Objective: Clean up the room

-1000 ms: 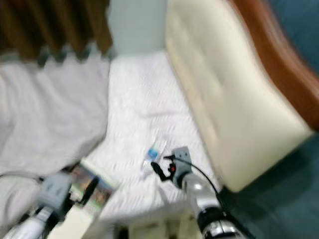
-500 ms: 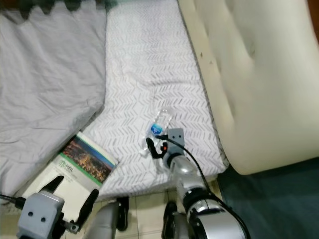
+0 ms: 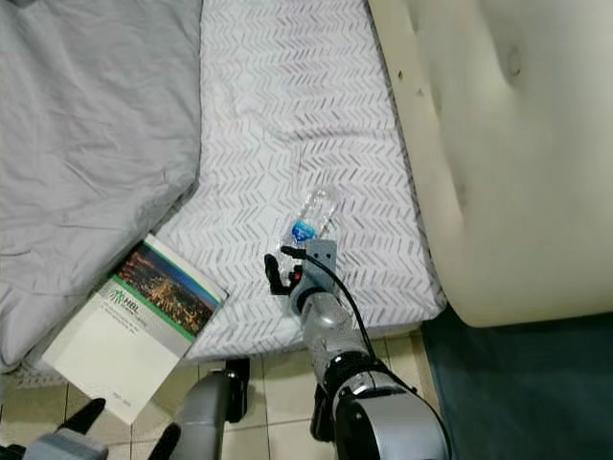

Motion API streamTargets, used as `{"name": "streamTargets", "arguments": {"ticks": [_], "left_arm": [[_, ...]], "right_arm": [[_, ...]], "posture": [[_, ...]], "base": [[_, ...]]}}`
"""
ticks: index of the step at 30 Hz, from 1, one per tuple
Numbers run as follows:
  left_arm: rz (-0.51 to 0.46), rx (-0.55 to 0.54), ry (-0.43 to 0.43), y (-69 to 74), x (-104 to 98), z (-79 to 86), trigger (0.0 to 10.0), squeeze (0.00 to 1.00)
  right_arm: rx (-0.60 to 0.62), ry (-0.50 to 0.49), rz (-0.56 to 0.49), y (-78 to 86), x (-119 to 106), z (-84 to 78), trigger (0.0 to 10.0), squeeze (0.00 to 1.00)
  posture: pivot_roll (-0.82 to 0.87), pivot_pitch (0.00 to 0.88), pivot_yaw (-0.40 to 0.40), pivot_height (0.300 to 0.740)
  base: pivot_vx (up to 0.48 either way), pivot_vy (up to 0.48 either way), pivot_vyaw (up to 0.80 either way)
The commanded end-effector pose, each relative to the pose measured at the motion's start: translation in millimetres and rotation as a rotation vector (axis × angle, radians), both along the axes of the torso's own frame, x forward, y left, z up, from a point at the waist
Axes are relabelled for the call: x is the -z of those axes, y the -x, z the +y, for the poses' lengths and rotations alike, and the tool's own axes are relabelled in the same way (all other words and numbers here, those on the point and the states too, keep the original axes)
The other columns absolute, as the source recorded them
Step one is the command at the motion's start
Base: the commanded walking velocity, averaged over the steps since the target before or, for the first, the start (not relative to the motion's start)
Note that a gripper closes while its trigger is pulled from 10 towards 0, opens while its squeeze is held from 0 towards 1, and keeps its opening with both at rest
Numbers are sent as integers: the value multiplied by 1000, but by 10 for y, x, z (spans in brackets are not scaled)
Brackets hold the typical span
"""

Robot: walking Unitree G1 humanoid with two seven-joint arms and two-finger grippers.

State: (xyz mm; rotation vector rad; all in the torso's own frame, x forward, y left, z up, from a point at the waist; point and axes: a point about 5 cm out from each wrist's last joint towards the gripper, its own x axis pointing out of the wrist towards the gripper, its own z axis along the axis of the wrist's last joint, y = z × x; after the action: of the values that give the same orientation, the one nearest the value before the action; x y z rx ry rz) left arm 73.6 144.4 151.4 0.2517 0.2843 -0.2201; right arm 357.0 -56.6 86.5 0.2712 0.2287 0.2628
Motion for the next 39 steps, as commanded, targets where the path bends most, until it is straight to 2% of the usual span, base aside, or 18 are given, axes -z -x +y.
{"name": "streamTargets", "arguments": {"ticks": [1,9,10,11,12,16,21,22,23,28,36,39], "left_arm": [[10,-20,0,48,-15,1,10000,0],[24,-46,8,110,-12,-2,10000,0],[28,-49,10,130,-13,-13,10000,0],[28,-49,10,130,-13,-13,10000,0],[31,-52,15,154,-14,-43,10000,0],[30,-50,29,158,-16,-80,10000,0],[34,-46,40,163,-14,-103,10000,0],[35,-48,40,168,-15,-103,10000,0],[39,-49,40,178,-14,-103,10000,0],[54,-54,42,220,-11,-127,10000,0],[63,-64,44,232,-5,-150,10000,0],[74,-47,50,239,11,-190,10000,0]], "right_arm": [[-15,-20,96,119,156,163,10000,0],[-31,2,155,194,261,215,10000,0],[-26,2,171,204,281,214,10000,659],[-26,2,171,204,281,214,10000,659],[-43,-17,179,208,281,230,10000,1000],[-35,-14,155,186,246,224,10000,1000],[-34,-97,146,149,173,261,10000,1000],[-35,-106,149,148,165,276,10000,663],[-37,-113,152,152,161,298,10000,0],[-41,-167,175,178,159,384,10000,0],[-81,-211,146,183,65,541,10000,0],[-77,-320,116,116,-94,602,10000,0]], "posture": [[469,664,-10,740],[470,671,-18,740],[466,678,-23,740],[466,678,-23,740],[458,680,-29,740],[447,679,-34,740],[437,682,-40,740],[438,683,-40,740],[440,685,-38,740],[443,688,-43,740],[440,689,-57,740],[425,684,-63,740]], "base": [[0,0,0],[0,0,0],[0,0,0],[0,0,0],[0,0,0],[0,0,0],[0,0,0],[0,0,0],[0,0,0],[0,0,0],[0,0,0],[0,0,0]]}}
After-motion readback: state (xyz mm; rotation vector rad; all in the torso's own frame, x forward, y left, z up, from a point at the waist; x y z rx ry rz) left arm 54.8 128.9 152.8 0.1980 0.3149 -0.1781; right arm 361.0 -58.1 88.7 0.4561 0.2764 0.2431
